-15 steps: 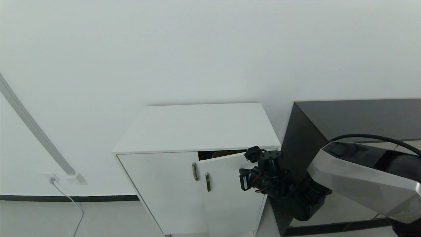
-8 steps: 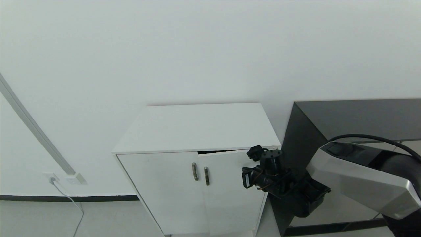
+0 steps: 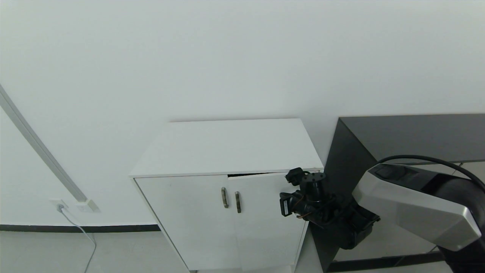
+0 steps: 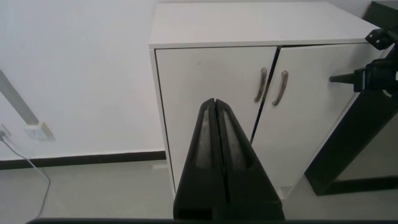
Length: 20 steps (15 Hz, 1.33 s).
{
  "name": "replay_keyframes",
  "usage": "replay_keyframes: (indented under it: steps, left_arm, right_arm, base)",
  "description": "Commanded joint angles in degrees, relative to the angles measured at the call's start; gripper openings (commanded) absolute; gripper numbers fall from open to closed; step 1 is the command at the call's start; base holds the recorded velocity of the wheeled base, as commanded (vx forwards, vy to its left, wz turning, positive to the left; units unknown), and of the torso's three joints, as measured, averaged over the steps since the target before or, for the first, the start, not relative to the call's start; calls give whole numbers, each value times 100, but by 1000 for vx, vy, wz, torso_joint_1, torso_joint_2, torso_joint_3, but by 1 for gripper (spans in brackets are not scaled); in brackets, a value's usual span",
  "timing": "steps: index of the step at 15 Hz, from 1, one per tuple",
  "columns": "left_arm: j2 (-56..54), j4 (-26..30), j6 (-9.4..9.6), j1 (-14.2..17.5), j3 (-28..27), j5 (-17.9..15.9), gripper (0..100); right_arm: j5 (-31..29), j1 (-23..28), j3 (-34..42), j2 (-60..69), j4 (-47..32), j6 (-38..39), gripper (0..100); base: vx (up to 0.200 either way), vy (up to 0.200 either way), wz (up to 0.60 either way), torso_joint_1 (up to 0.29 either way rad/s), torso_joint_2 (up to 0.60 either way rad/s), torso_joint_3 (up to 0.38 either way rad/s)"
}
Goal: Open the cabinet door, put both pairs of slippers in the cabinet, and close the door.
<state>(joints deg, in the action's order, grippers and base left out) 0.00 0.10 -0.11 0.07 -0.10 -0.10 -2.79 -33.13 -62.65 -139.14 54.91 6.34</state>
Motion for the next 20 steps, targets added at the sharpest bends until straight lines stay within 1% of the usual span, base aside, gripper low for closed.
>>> replay_keyframes:
  steps: [1, 10, 16, 18, 20]
  left_arm:
    - [0, -1, -7, 1, 1, 1, 0]
    - [0, -1, 2, 1, 1, 1, 0]
    - [0, -1, 2, 1, 1, -8, 0]
    - [9, -1, 2, 1, 1, -8, 0]
    - [0, -1, -15, 1, 1, -8, 0]
  right_arm:
    - [-2, 9, -11, -8, 3, -1, 0]
    - [-11, 132, -222, -113, -6, -1, 0]
    - [-46, 123, -186, -60, 3, -1, 0]
    - [-55, 114, -55, 116, 11, -1, 0]
    - [-72, 114, 279, 564, 29, -1, 0]
  base:
    - [0, 0, 0, 0, 0, 0]
    - [0, 0, 0, 0, 0, 0]
    - [0, 0, 0, 0, 0, 0]
    - [0, 0, 0, 0, 0, 0]
    - [0, 0, 0, 0, 0, 0]
